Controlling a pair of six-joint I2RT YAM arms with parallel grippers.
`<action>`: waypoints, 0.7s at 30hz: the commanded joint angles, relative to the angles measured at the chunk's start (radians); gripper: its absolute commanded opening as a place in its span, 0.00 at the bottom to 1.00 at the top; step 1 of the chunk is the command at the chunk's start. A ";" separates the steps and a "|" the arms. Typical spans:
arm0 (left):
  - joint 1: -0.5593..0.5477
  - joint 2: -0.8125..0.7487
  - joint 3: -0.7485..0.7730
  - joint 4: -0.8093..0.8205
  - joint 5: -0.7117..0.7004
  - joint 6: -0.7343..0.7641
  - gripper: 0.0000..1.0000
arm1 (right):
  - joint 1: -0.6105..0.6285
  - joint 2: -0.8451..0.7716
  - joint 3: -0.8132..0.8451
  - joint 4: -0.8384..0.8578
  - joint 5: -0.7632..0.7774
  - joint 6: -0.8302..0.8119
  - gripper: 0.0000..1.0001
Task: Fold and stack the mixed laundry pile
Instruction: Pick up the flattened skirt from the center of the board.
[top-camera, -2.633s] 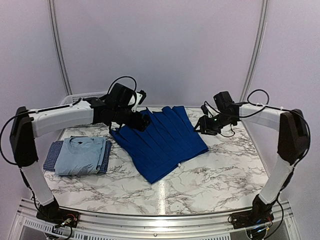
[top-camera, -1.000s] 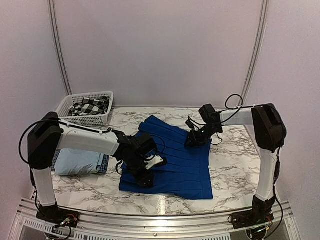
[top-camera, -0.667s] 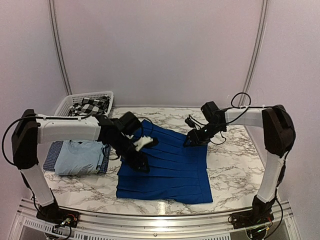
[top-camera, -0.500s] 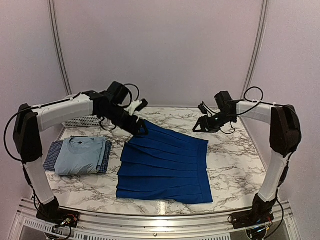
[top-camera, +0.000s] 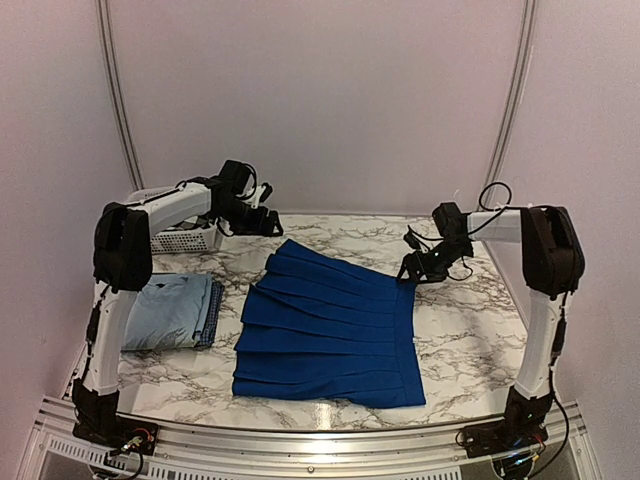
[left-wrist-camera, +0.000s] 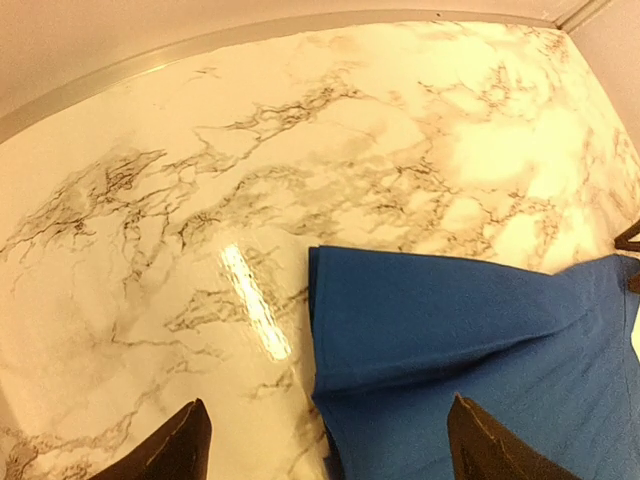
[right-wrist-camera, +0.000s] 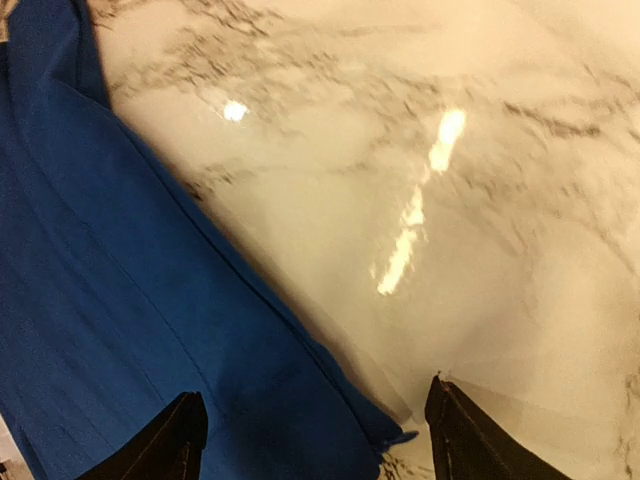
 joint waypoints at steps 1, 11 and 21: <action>-0.007 0.112 0.136 -0.019 0.050 -0.024 0.84 | 0.004 0.059 0.069 -0.053 -0.033 -0.050 0.74; -0.014 0.291 0.249 0.024 0.088 -0.098 0.80 | 0.006 0.107 0.072 -0.110 -0.038 -0.081 0.43; -0.027 0.378 0.312 0.188 0.168 -0.258 0.44 | 0.017 0.137 0.172 -0.140 -0.014 -0.061 0.00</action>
